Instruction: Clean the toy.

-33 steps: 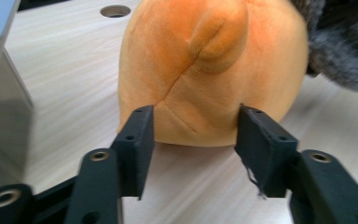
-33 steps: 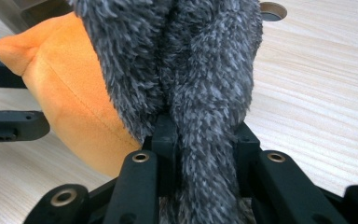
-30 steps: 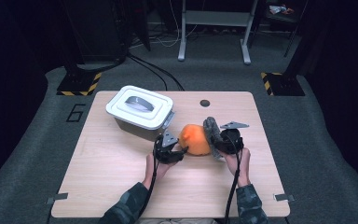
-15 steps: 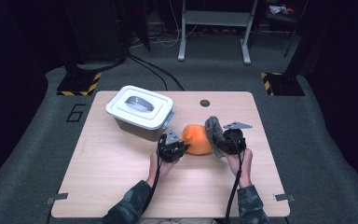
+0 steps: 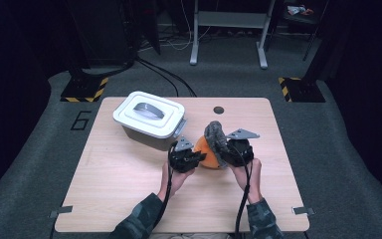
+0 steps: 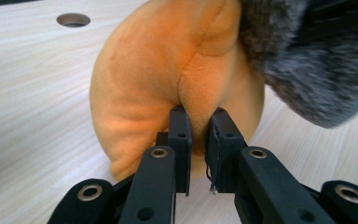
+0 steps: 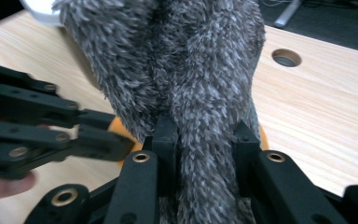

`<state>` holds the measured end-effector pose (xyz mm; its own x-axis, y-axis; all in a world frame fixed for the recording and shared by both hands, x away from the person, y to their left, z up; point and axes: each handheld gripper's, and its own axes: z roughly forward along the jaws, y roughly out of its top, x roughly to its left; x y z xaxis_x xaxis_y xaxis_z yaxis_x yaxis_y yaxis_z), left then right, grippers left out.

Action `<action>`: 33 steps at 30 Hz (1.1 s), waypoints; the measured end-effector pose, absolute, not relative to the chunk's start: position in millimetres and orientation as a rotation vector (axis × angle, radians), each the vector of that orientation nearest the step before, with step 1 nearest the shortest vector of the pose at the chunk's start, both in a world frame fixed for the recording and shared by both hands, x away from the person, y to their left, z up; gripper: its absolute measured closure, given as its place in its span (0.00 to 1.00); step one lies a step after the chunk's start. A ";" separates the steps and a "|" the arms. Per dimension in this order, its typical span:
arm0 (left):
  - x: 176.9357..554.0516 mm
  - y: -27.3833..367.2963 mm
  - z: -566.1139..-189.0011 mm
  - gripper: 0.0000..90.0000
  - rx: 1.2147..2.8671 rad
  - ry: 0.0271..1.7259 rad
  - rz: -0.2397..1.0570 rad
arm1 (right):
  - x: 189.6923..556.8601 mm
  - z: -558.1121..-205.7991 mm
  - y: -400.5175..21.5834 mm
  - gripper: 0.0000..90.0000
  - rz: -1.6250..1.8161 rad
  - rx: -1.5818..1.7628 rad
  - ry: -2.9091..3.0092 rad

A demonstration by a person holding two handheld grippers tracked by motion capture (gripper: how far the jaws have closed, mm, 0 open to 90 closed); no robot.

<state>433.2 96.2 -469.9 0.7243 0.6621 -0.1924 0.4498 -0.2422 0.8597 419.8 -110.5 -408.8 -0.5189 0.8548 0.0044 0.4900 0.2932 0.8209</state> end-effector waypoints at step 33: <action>443.7 107.2 -485.9 0.89 1.834 0.922 0.213 | 443.2 -471.9 -157.9 0.77 0.965 1.498 2.114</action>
<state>443.7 107.2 -485.9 0.6903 0.6759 -0.2582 0.4940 -0.1796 0.8507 443.2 -157.9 -471.9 -0.3634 0.9279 0.0836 0.6712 0.1985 0.7141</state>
